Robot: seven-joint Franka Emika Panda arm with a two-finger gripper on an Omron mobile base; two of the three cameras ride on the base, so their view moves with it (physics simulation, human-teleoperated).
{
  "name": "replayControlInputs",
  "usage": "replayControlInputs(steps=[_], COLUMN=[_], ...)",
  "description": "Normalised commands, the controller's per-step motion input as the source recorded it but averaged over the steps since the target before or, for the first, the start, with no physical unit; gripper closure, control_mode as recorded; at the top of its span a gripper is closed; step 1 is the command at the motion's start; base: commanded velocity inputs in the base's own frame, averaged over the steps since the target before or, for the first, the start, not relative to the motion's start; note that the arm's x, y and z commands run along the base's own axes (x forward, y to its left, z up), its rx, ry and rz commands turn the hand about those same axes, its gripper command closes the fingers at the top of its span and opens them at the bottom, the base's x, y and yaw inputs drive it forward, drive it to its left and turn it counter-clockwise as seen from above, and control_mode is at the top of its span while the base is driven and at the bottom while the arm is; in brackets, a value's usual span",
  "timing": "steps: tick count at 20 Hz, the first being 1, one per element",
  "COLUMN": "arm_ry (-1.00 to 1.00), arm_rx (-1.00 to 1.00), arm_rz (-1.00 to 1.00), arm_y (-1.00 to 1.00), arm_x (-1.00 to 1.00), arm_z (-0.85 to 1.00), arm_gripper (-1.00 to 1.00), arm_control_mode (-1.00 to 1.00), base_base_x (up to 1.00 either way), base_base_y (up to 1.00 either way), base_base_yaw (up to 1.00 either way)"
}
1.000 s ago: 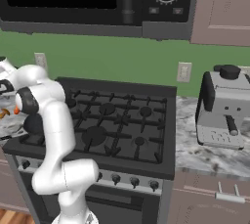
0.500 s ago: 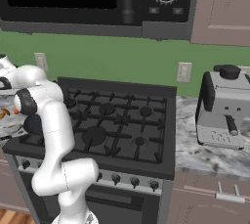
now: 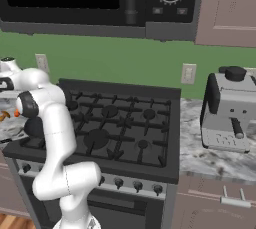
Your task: Put the mushroom and carrot in the pan. Then turn on the front left burner and set the heat to medium.
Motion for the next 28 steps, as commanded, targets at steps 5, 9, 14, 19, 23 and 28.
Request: replayControlInputs(steps=[5,9,14,19,23,28], arm_ry=[0.0,0.0,0.0,0.0,0.0,0.0], arm_rx=[0.0,0.0,0.0,0.0,0.0,0.0], arm_rz=[0.0,0.0,0.0,0.0,0.0,0.0], arm_y=[0.0,0.01,0.19,0.19,0.14,0.01], arm_x=[0.09,0.07,0.13,0.13,0.13,0.12], arm_z=[-0.32,-0.32,-0.24,-0.15,-0.16,-0.24], arm_gripper=[-1.0,-1.0,-1.0,-1.0,-1.0,-1.0], arm_control_mode=[-1.0,-1.0,-1.0,-1.0,-1.0,-1.0], base_base_x=[0.0,0.0,0.0,0.0,0.0,0.0], base_base_y=[0.0,0.0,0.0,0.0,0.0,0.0], base_base_yaw=[0.0,0.0,0.0,0.0,0.0,0.0])
